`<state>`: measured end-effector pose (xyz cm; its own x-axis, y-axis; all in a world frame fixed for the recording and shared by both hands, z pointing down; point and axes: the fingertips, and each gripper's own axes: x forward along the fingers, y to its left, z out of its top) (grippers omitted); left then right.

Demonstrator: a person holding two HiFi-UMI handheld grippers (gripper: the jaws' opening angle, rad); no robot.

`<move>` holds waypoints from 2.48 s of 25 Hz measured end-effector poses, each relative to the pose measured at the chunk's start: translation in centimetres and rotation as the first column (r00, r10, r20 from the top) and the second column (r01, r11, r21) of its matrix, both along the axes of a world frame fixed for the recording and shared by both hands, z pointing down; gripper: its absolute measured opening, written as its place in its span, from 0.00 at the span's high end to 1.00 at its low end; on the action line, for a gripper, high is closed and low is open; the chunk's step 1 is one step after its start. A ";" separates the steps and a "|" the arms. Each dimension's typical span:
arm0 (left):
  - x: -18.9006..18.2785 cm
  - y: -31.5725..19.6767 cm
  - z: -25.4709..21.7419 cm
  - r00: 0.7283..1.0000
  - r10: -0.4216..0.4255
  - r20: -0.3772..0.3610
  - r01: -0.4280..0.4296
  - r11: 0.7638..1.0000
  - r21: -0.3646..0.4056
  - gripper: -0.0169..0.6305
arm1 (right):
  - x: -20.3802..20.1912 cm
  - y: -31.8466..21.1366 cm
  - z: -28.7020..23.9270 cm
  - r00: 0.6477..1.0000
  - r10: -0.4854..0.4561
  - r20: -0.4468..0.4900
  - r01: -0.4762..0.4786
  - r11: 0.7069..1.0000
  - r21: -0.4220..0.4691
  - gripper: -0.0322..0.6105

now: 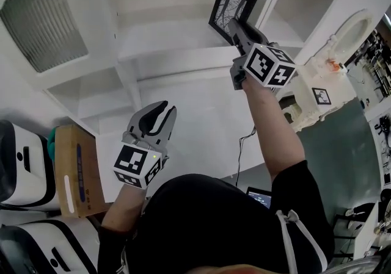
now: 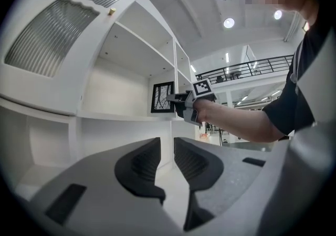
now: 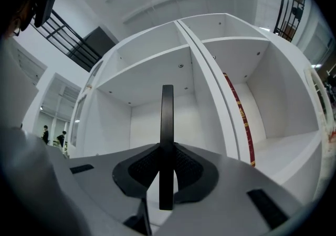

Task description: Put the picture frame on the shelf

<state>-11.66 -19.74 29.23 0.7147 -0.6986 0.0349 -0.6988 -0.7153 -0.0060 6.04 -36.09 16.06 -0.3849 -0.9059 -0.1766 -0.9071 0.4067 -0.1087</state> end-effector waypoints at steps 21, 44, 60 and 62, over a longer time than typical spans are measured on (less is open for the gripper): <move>-0.4 0.5 0.5 1.000 0.023 -0.013 -0.023 1.000 -0.014 0.85 | 2.5 -2.4 1.9 0.983 0.181 0.022 -0.180 0.983 -0.047 0.84; 5.5 -8.2 -6.0 0.995 0.016 0.095 -0.023 0.997 0.075 0.88 | 2.0 -2.6 2.2 0.974 0.223 -0.032 -0.223 0.975 0.000 0.84; 7.5 -11.2 -7.2 0.994 0.056 0.092 -0.063 0.995 0.072 0.88 | 3.8 -3.7 1.8 0.961 0.276 -0.022 -0.276 0.961 0.022 0.84; 7.6 -11.3 -7.3 0.994 0.063 0.090 -0.069 0.995 0.070 0.88 | 3.7 -3.7 1.8 0.960 0.280 -0.021 -0.279 0.960 0.019 0.84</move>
<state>-4.01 -31.02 21.97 0.7556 -0.6531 0.0498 -0.6448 -0.7551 -0.1188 9.78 -39.79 17.90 -0.1209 -0.9752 -0.1855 -0.9870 0.1380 -0.0821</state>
